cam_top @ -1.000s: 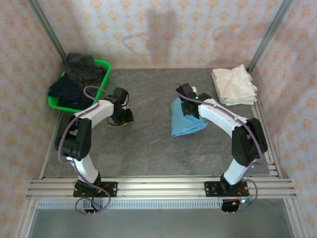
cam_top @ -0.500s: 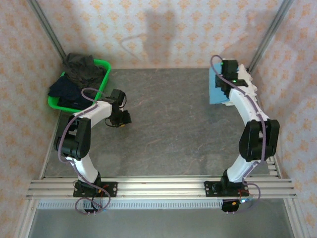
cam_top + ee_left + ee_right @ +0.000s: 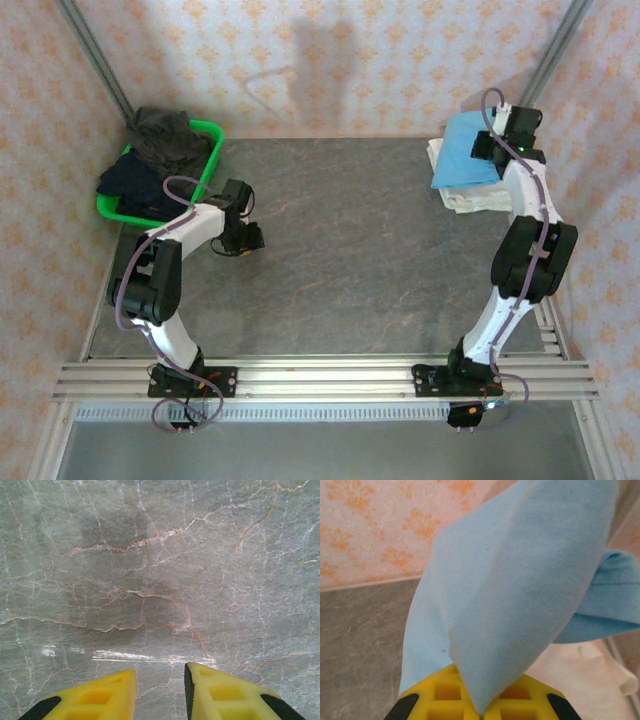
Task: Fold and stack the t-shirts
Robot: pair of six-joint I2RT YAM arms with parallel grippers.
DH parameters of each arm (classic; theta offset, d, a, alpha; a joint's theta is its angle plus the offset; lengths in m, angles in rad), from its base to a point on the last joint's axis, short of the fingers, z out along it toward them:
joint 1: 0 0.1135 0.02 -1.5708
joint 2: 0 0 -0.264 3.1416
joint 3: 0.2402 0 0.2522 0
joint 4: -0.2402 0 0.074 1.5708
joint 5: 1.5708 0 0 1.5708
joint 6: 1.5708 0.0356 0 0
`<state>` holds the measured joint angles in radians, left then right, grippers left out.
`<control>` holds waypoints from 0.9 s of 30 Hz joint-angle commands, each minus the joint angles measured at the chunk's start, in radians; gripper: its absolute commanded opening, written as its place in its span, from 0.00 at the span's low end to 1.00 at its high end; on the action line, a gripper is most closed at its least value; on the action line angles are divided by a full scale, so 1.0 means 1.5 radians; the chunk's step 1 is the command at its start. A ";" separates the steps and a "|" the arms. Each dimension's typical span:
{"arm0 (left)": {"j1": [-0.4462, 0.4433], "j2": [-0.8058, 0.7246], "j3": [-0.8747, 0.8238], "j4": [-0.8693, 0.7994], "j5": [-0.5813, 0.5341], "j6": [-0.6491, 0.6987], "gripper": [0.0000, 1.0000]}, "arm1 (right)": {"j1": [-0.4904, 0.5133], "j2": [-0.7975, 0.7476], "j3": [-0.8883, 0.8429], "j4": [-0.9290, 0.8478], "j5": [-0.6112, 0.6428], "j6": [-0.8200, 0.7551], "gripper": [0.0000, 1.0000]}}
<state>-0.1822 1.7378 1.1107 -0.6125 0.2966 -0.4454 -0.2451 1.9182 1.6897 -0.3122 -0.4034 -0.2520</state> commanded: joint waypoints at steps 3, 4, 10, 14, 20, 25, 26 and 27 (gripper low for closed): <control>0.007 -0.013 0.015 -0.033 -0.028 0.009 0.32 | 0.002 0.053 0.104 -0.082 -0.131 -0.038 0.00; 0.007 -0.013 0.015 -0.035 -0.028 0.008 0.32 | 0.002 0.060 0.108 -0.079 -0.117 -0.042 0.00; 0.007 -0.013 0.022 -0.044 -0.029 0.012 0.32 | -0.003 0.082 0.075 -0.007 -0.011 -0.038 0.00; 0.006 -0.010 0.031 -0.052 -0.031 0.017 0.32 | -0.024 0.095 0.050 0.057 0.007 -0.009 0.00; 0.006 -0.015 0.033 -0.059 -0.038 0.021 0.32 | -0.051 0.168 0.143 0.004 -0.064 -0.009 0.00; 0.006 -0.017 0.031 -0.059 -0.040 0.018 0.32 | -0.070 0.187 0.177 -0.026 -0.120 0.014 0.00; 0.007 -0.016 0.030 -0.059 -0.040 0.017 0.32 | -0.074 0.187 0.173 -0.021 -0.123 0.019 0.00; 0.006 -0.015 0.031 -0.058 -0.039 0.018 0.32 | -0.080 0.192 0.176 -0.019 -0.125 0.029 0.00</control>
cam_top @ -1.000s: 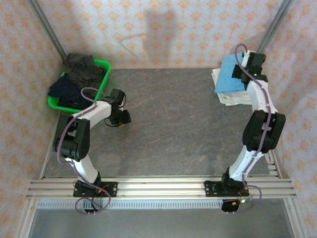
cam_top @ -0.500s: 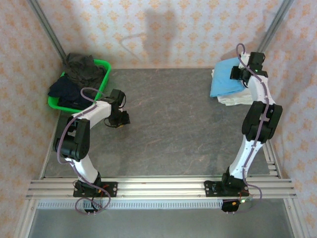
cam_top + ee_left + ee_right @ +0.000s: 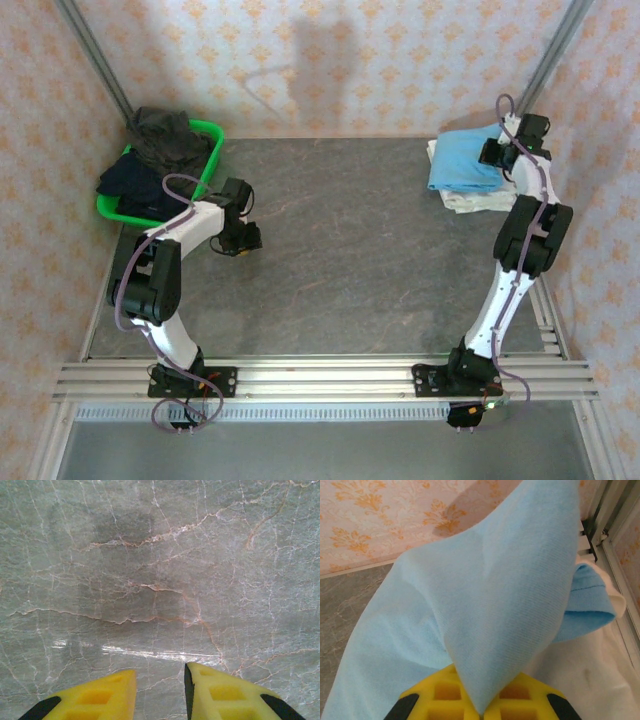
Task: Fold and stack the t-shirts
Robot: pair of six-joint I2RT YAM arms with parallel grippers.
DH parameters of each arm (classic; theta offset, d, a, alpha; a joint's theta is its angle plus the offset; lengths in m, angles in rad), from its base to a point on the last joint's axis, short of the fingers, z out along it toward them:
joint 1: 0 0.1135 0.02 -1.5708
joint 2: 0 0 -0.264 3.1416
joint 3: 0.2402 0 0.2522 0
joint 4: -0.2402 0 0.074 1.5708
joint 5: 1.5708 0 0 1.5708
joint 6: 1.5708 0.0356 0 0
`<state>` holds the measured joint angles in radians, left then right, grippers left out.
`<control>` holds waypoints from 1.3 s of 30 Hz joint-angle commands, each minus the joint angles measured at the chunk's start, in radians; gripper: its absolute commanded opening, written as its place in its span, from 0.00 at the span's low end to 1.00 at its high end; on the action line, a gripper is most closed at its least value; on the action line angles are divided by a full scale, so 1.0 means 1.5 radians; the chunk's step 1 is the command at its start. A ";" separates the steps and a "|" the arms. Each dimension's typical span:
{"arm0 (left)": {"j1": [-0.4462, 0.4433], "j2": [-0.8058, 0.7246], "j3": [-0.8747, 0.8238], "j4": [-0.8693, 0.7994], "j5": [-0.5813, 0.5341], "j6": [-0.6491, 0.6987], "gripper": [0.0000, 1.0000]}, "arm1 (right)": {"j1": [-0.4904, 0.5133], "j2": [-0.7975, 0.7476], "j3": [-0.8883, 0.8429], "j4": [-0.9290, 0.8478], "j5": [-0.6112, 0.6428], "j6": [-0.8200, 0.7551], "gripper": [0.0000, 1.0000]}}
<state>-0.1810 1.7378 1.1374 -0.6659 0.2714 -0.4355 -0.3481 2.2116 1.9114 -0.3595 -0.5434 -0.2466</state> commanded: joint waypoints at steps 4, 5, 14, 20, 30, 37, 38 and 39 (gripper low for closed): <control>0.006 -0.011 0.014 -0.021 -0.018 0.011 0.32 | -0.032 0.047 0.101 -0.051 -0.037 0.036 0.00; 0.006 -0.011 0.015 -0.021 -0.019 0.010 0.32 | -0.032 0.059 0.122 -0.074 -0.029 0.030 0.04; 0.005 -0.013 0.017 -0.025 -0.022 0.011 0.32 | -0.033 0.140 0.315 -0.246 0.119 0.041 0.51; 0.006 -0.017 0.015 -0.022 -0.021 0.011 0.32 | -0.002 0.045 0.229 -0.212 0.293 0.098 0.59; 0.006 -0.019 0.010 -0.006 -0.005 0.019 0.33 | 0.131 -0.017 0.101 -0.108 0.379 0.150 0.62; 0.007 -0.021 -0.010 0.008 -0.003 0.023 0.33 | 0.221 0.036 0.177 -0.243 0.475 0.160 0.62; 0.006 -0.021 -0.010 0.007 -0.002 0.024 0.33 | 0.228 0.039 0.180 -0.258 0.482 0.160 0.62; 0.007 -0.021 -0.010 0.009 -0.003 0.026 0.33 | 0.234 0.043 0.181 -0.275 0.480 0.158 0.62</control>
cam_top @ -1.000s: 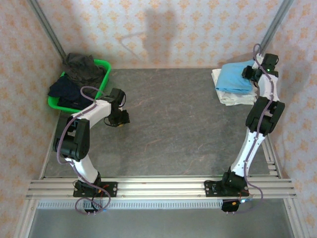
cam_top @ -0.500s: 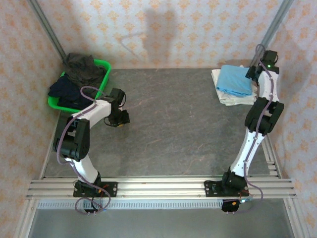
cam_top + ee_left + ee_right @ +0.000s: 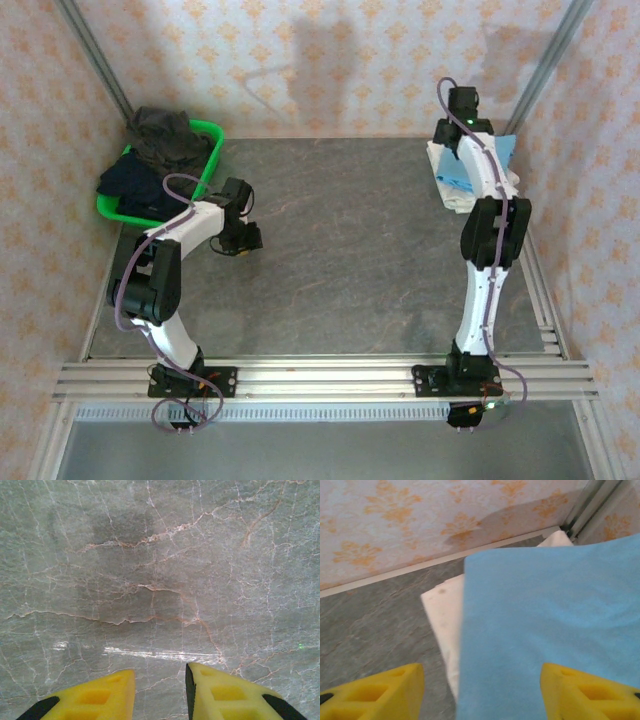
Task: Fold and stack the t-shirts
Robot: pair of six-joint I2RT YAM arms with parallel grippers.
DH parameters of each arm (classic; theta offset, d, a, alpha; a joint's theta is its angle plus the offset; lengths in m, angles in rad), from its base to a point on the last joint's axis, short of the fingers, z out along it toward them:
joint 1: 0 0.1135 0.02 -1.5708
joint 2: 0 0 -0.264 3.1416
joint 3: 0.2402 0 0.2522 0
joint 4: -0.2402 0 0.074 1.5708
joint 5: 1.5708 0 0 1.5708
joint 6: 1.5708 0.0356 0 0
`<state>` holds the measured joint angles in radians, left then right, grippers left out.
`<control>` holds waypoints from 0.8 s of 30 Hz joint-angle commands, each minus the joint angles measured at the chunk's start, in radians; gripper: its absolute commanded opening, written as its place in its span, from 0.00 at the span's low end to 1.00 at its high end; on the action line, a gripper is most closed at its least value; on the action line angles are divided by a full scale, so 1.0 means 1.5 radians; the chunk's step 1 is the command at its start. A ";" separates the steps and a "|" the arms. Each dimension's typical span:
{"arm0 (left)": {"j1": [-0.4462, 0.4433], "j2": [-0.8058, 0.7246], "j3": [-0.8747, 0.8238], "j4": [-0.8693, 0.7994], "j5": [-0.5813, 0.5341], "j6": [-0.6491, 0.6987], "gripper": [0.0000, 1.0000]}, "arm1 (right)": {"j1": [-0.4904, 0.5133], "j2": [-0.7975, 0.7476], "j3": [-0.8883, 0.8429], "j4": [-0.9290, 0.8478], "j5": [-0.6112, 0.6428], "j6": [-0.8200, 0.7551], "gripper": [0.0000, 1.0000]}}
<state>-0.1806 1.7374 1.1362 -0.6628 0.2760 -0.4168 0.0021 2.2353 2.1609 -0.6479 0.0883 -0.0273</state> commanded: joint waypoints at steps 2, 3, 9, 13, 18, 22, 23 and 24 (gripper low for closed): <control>0.006 -0.020 -0.009 0.007 -0.005 0.014 0.33 | 0.015 0.036 0.016 -0.118 0.078 0.006 0.62; 0.006 -0.020 -0.009 0.009 -0.003 0.014 0.33 | 0.022 0.039 0.009 -0.129 0.094 -0.002 0.62; 0.007 -0.015 -0.009 0.013 0.000 0.015 0.33 | 0.033 0.047 -0.012 -0.161 0.130 -0.018 0.58; 0.007 -0.014 -0.011 0.016 0.003 0.015 0.33 | 0.033 0.059 -0.015 -0.171 0.121 -0.030 0.55; 0.009 -0.014 -0.012 0.016 0.003 0.017 0.32 | 0.033 0.085 0.018 -0.196 0.071 -0.044 0.61; 0.012 -0.014 -0.014 0.016 0.002 0.018 0.32 | 0.033 0.118 0.058 -0.222 0.071 -0.059 0.55; 0.013 -0.016 -0.015 0.016 0.003 0.019 0.32 | 0.033 0.124 0.070 -0.235 0.073 -0.060 0.48; 0.014 -0.015 -0.015 0.016 0.003 0.019 0.32 | 0.034 0.123 0.073 -0.240 0.074 -0.059 0.41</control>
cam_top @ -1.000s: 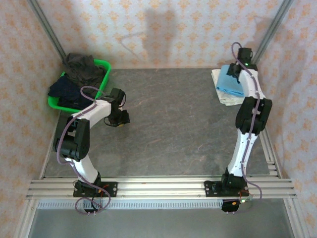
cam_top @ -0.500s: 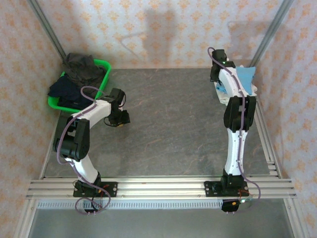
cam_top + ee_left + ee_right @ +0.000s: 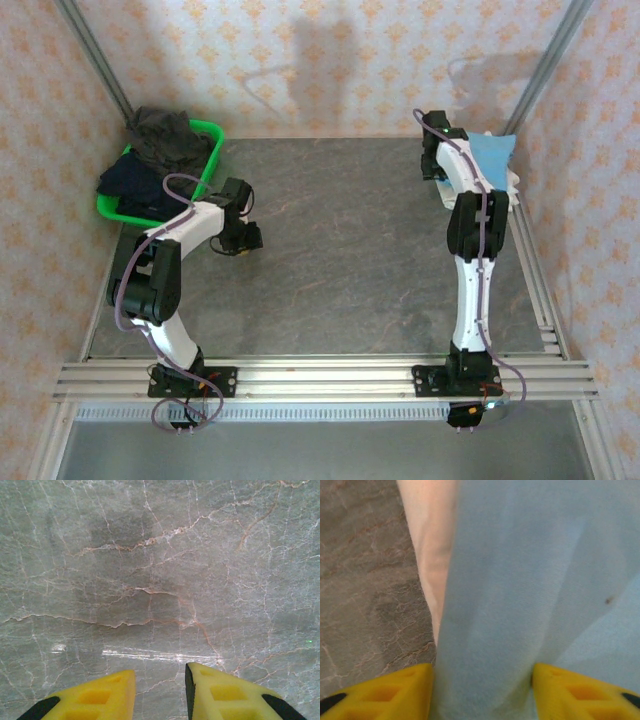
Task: Fold and stack the t-shirts
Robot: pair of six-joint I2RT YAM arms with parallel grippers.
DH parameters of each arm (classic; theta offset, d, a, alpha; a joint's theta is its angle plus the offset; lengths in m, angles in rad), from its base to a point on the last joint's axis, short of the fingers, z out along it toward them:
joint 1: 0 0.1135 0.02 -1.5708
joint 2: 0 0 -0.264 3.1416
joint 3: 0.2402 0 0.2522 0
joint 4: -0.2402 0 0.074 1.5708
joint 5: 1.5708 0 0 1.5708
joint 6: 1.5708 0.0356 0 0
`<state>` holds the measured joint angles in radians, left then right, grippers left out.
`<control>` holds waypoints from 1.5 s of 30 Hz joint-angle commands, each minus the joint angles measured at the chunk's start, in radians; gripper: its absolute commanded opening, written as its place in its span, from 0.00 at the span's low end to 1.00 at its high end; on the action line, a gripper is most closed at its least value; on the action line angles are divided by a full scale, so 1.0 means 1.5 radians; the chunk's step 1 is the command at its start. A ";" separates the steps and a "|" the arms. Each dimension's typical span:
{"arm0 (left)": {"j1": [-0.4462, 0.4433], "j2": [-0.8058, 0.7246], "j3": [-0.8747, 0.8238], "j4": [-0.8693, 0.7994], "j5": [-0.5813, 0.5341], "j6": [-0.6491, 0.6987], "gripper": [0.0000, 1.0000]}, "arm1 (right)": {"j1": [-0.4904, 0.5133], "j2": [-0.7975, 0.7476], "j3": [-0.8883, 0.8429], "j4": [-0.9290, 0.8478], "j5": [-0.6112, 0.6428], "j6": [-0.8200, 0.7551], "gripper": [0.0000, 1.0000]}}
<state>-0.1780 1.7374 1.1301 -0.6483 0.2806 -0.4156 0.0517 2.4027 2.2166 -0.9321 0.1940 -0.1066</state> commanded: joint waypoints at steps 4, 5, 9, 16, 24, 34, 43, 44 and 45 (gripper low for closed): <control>0.014 -0.013 -0.009 0.008 0.004 0.018 0.32 | 0.000 -0.026 0.006 -0.038 0.002 -0.009 0.23; 0.014 -0.011 -0.009 0.008 0.005 0.017 0.32 | 0.001 -0.037 -0.004 -0.032 0.007 -0.012 0.20; 0.015 -0.009 -0.009 0.009 0.006 0.018 0.32 | 0.000 -0.069 -0.032 -0.031 0.016 -0.027 0.13; 0.015 -0.009 -0.009 0.009 0.009 0.019 0.32 | -0.004 -0.109 -0.066 -0.047 0.042 -0.064 0.01; 0.016 -0.004 -0.008 0.011 0.011 0.019 0.32 | -0.042 -0.170 -0.106 -0.051 -0.035 -0.140 0.00; 0.018 0.005 -0.007 0.015 0.016 0.019 0.32 | -0.083 -0.238 -0.297 0.043 -0.178 -0.300 0.03; 0.017 -0.001 -0.009 0.011 0.013 0.021 0.33 | -0.084 -0.177 -0.215 -0.041 -0.203 -0.267 0.33; 0.018 0.000 -0.007 0.011 0.014 0.020 0.33 | -0.083 -0.192 -0.216 -0.038 -0.221 -0.260 0.36; 0.018 0.000 -0.007 0.010 0.016 0.019 0.33 | -0.084 -0.208 -0.220 -0.026 -0.229 -0.249 0.39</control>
<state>-0.1616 1.7386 1.1248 -0.6376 0.3065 -0.4091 -0.0711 2.1345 1.8614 -0.9409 -0.0982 -0.5068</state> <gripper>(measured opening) 0.327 0.370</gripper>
